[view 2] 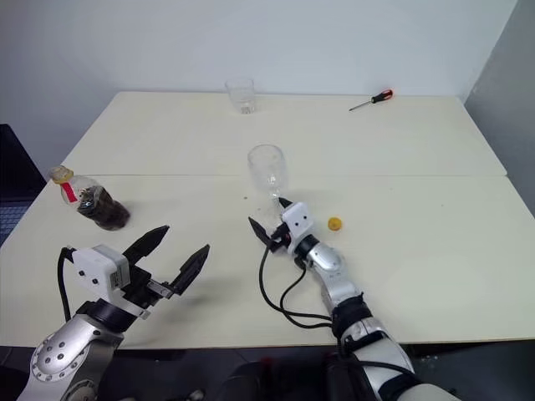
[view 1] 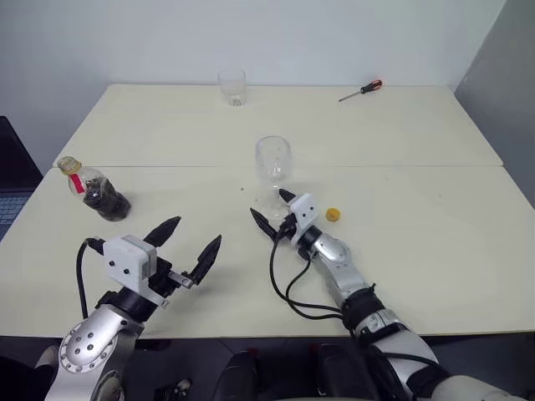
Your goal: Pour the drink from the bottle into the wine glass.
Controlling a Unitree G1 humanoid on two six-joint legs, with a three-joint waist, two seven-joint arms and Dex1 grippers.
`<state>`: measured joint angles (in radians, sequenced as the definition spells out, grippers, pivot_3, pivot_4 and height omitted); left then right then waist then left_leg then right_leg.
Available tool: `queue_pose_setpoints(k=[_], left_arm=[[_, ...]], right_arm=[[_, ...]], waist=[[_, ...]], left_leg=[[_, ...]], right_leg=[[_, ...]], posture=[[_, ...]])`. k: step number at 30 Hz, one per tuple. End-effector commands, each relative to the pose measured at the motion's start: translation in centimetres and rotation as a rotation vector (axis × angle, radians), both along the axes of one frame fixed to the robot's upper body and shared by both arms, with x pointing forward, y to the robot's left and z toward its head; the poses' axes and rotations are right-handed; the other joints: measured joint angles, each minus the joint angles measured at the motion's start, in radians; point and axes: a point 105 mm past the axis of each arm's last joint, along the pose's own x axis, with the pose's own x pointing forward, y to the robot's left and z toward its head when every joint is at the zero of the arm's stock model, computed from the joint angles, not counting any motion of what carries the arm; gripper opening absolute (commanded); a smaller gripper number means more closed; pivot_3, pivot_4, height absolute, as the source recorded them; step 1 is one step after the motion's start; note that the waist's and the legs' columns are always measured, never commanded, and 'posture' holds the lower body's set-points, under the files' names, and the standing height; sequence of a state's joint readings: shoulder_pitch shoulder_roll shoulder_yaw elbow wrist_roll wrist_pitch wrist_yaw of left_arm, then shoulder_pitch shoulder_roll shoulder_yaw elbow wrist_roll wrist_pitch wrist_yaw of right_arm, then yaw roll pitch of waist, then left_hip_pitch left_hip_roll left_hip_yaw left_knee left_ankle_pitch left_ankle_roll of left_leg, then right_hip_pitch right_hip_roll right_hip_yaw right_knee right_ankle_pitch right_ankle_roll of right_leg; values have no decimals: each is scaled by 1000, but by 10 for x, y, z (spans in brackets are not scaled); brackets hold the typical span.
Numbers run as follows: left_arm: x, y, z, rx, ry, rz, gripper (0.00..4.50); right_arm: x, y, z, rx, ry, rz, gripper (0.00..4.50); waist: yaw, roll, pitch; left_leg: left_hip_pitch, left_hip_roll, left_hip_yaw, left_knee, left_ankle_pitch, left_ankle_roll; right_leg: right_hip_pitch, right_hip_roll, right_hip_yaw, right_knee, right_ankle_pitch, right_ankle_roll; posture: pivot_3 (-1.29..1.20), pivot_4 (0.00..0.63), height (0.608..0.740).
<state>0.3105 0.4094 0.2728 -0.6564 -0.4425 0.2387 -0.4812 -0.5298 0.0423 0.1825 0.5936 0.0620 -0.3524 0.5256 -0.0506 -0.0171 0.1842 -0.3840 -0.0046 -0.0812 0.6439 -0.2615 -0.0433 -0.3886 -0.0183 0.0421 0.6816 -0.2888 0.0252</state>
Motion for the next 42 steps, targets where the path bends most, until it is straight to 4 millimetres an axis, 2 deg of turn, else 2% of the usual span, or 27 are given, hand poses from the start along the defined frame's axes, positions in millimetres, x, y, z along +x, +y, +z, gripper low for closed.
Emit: queue_pose_setpoints(k=[1, 3, 6, 9, 12, 16, 20, 24, 28, 36, 42], left_arm=[[0, 3, 6, 16, -20, 22, 4500], [1, 12, 3, 8, -6, 70, 4500], [3, 21, 1, 10, 3, 120, 4500], [10, 54, -7, -13, 22, 315, 4500], [11, 74, -18, -15, 41, 439, 4500], [8, 90, -29, -3, 37, 567, 4500], [7, 97, -33, 8, 24, 637, 4500], [5, 122, -26, 52, -18, 742, 4500], [10, 136, -20, 98, -51, 757, 4500], [34, 153, -5, 138, -123, 776, 4500], [63, 162, 2, 137, -150, 774, 4500]], right_arm=[[-17, -20, 18, -37, -49, 47, 4470], [-34, -46, 20, -91, -59, 49, 4470], [-51, -63, 26, -135, -54, 62, 4470], [-84, -86, 34, -200, -50, 147, 4470], [-105, -92, 40, -191, -7, 229, 4470], [-124, -89, 64, -132, -11, 306, 4470], [-129, -86, 73, -113, -8, 315, 4470], [-134, -81, 82, -58, 15, 310, 4470], [-136, -78, 84, -29, 39, 292, 4470], [-136, -75, 87, -5, 44, 273, 4470], [-133, -76, 92, -2, 31, 256, 4470]], waist=[[6, 0, 0], [14, 0, 0], [19, -1, 0], [18, 0, 0], [19, -1, 0], [19, -3, 0], [22, -4, -1], [24, -6, -2], [24, -6, -2], [24, -8, -3], [24, -8, -3]], left_leg=[[0, 0, 0, 0, 0, 0], [0, 0, 0, 0, 0, 0], [0, -1, 0, 0, 0, 0], [1, 1, -1, 0, 0, 0], [1, 0, -2, 0, 0, 0], [1, 0, -2, 0, 0, 0], [1, 0, -2, 1, 0, 0], [1, -1, -2, 1, 0, 0], [1, 0, -2, 1, 0, 0], [1, -1, -2, 1, 0, 0], [1, -1, -2, 1, 0, 0]], right_leg=[[0, 0, 0, 0, 0, 0], [1, 0, 0, -1, 0, 0], [1, -1, 0, -1, 0, 0], [1, 1, 0, -1, 0, 0], [2, 1, -1, -1, -1, 0], [3, 0, -1, -1, -1, 0], [4, 0, -1, -2, -1, 0], [4, 0, -1, -2, -1, 0], [4, 0, -2, -2, -1, 0], [4, 0, -4, -2, -1, 0], [3, 0, -4, -1, -1, 0]], posture=[[0, 150, 740], [0, 150, 740], [0, 150, 740], [0, 150, 740], [0, 150, 740], [0, 150, 740], [0, 150, 740], [0, 150, 740], [0, 150, 740], [0, 150, 740], [0, 150, 740]])
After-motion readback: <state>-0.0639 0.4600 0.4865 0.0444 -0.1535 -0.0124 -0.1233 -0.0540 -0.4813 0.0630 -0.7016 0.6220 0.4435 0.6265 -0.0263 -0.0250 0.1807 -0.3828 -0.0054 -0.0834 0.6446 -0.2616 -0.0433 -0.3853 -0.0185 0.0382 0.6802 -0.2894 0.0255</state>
